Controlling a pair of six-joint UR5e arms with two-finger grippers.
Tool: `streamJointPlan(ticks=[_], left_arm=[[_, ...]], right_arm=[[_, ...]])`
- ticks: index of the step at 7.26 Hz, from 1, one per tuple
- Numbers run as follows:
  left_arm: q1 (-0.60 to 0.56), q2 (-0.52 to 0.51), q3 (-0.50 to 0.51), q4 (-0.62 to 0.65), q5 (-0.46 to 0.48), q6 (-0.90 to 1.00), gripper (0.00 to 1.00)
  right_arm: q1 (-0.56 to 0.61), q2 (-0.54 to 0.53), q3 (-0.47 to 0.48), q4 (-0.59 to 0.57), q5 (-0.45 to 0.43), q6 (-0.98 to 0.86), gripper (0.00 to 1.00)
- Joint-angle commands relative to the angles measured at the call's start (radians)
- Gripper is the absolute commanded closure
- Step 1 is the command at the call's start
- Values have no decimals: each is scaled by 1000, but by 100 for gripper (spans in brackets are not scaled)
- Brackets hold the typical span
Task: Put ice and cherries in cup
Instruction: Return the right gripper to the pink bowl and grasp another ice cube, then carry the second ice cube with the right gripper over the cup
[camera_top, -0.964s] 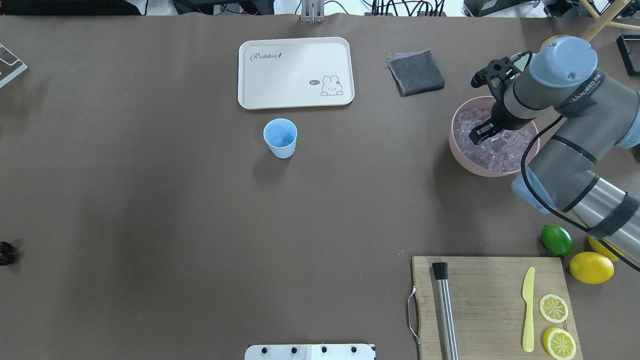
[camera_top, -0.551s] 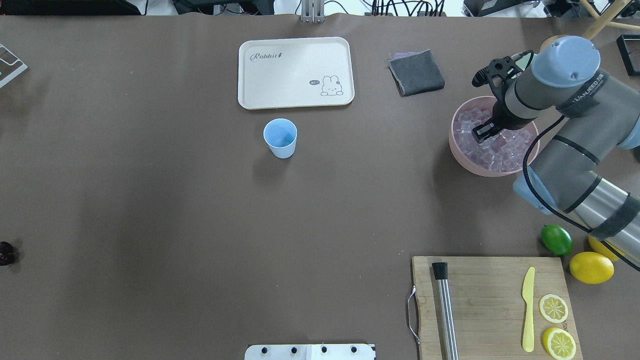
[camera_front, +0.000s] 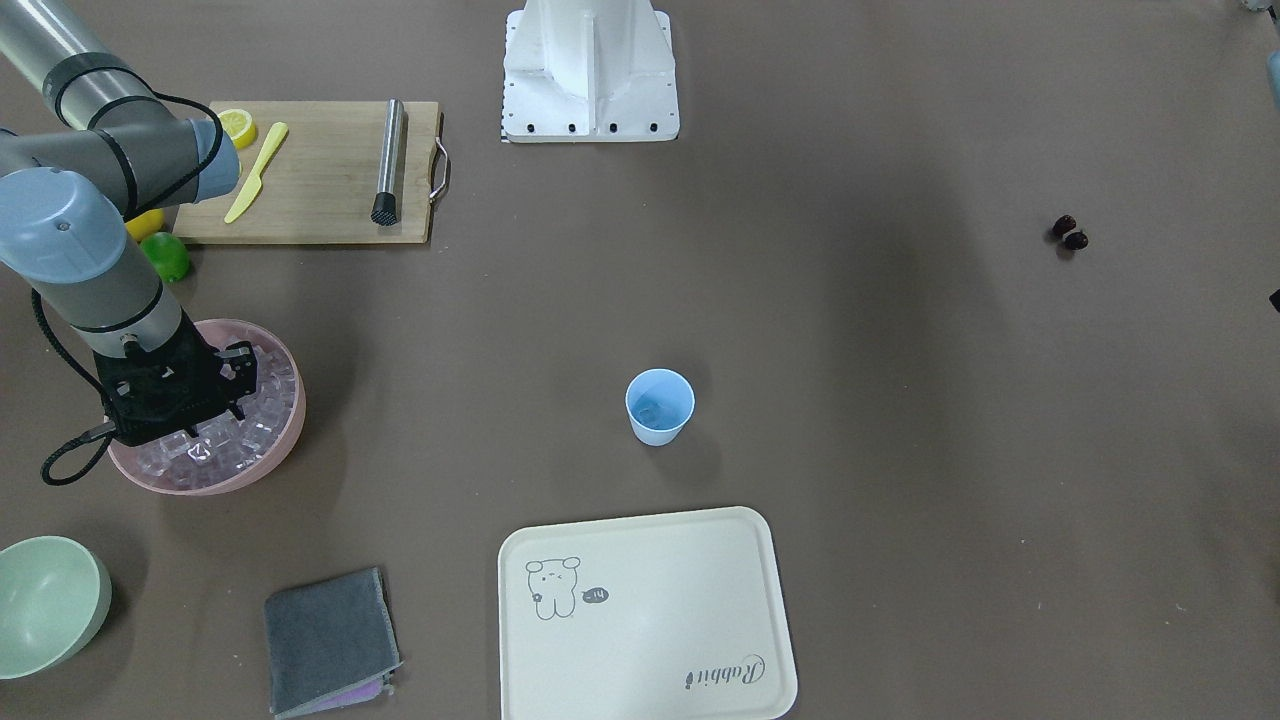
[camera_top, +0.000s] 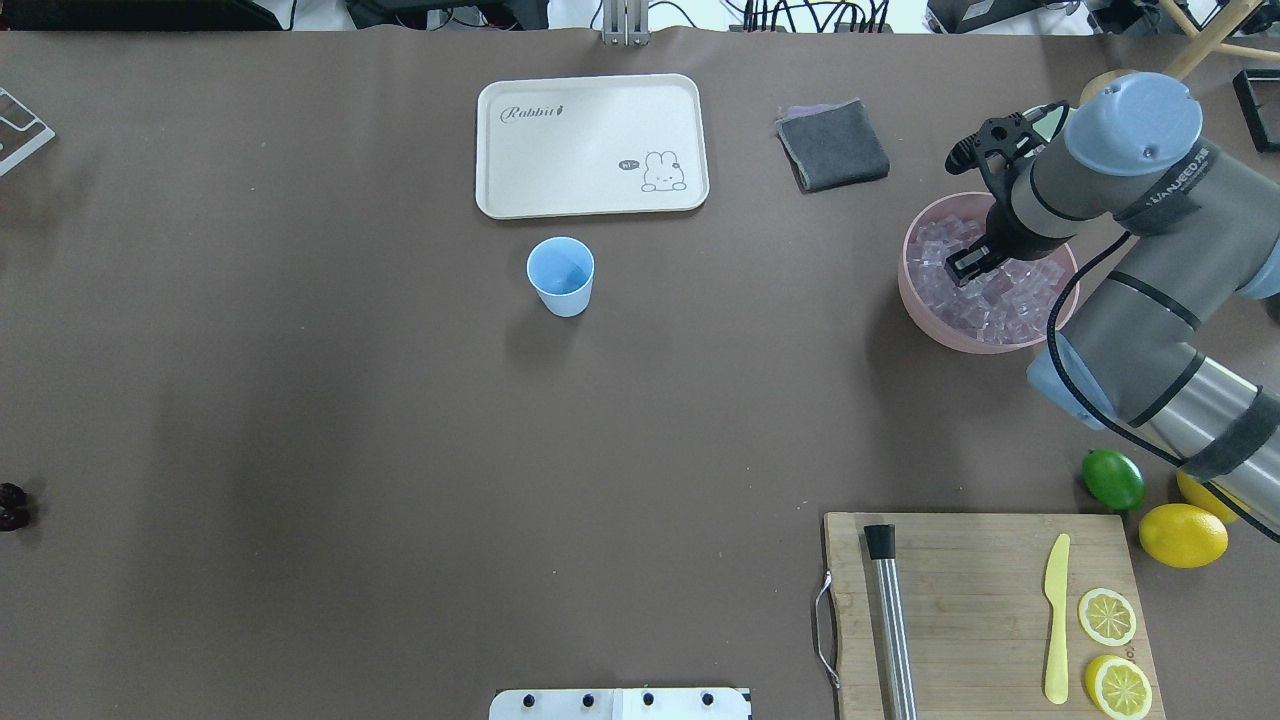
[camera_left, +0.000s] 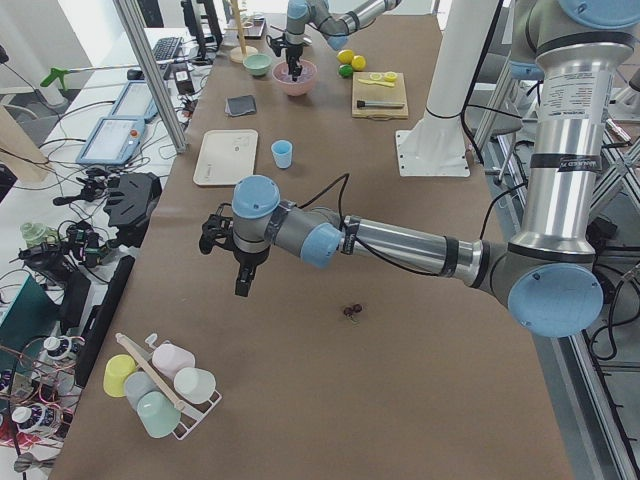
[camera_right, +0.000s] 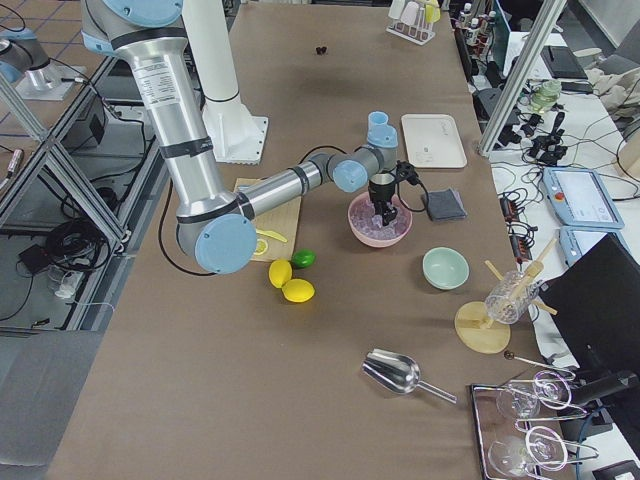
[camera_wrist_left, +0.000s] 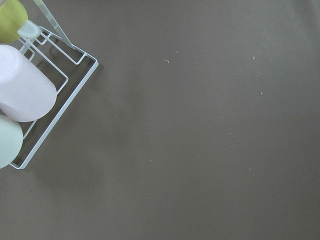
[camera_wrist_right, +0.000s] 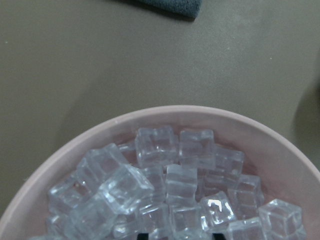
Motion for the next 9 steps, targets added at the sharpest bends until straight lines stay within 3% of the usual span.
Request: streamJointPlan(ticks=[1,3,5,6,7,9], left_arm=[[1,21,5,-52,0,-5,2],[1,21,4,-52,-1,-5,2],[3,10,4,-52,-3,-1,2],[3,8,-7,-55,-3,1,2],[10,4,1,-108,-1,4,2],[10,11,31,-139,-3,1,2]], right_arm=[[37,-2,91,-62,24,-1,100],[45,50,215,-264,33,3,100],[-26,283,202,-450,33,172,100],[-62,369,167,-469,29,240,100],[-124,433,118,-460,-34,323,100],[-204,642,-70,-448,-75,483,100]])
